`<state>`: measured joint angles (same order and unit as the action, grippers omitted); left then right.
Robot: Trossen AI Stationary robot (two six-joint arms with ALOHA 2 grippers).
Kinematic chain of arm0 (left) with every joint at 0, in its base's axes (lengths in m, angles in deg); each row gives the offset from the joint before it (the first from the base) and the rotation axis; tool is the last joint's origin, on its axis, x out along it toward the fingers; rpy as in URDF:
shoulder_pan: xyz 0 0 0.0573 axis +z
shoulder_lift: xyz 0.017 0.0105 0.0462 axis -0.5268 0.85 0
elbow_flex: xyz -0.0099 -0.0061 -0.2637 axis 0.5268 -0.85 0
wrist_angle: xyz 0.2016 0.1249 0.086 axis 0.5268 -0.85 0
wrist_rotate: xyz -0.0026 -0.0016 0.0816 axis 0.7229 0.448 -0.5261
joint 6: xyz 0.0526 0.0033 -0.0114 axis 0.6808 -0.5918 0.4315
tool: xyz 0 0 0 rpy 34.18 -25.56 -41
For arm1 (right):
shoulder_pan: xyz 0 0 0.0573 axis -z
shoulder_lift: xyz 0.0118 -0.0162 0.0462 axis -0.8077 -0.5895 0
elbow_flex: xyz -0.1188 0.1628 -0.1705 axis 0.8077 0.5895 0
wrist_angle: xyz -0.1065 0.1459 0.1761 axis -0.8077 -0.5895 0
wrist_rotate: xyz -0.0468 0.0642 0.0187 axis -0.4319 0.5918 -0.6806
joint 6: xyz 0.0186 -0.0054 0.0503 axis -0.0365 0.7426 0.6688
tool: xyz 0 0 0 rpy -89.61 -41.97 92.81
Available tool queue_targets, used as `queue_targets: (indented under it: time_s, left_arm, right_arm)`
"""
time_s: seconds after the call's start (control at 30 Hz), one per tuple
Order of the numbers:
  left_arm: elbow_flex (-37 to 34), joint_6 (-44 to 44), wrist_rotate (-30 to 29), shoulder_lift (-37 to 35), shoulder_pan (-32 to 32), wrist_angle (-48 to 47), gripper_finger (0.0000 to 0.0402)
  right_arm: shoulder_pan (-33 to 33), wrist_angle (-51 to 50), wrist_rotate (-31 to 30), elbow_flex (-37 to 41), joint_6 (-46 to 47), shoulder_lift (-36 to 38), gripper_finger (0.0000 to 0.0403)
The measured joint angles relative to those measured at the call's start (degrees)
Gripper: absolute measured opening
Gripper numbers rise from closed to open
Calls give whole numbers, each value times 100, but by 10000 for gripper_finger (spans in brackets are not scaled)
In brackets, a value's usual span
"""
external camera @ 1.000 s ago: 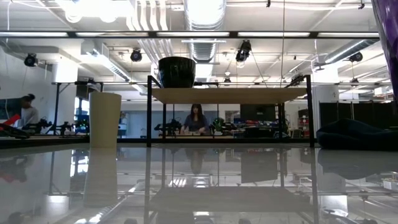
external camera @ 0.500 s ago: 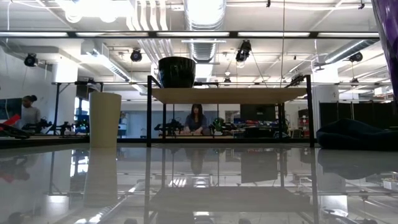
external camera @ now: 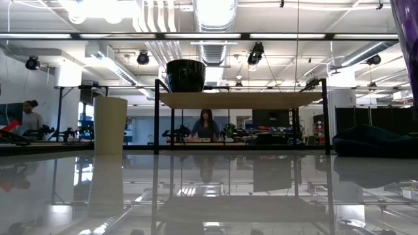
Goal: Stack small to large cups/mugs on shelf
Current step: Put the violet mug on the shelf
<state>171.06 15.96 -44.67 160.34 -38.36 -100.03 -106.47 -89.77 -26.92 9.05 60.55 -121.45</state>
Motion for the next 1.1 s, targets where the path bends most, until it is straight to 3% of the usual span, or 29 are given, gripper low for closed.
queue_targets:
  time_s: [0.27,0.77,1.0,1.1]
  left_arm:
    - [-312,-154,14,-240,88,310,66]
    - [-357,-295,-175,-335,192,357,66]
    - [-731,-359,-231,-501,407,318,66]
    - [-936,-565,-236,-659,490,386,66]
  right_arm:
    - [53,1093,-21,810,26,6,82]
    - [52,1896,-18,1675,-54,19,80]
    - [219,1995,33,1777,-181,35,20]
    - [390,1906,25,1735,-401,81,16]
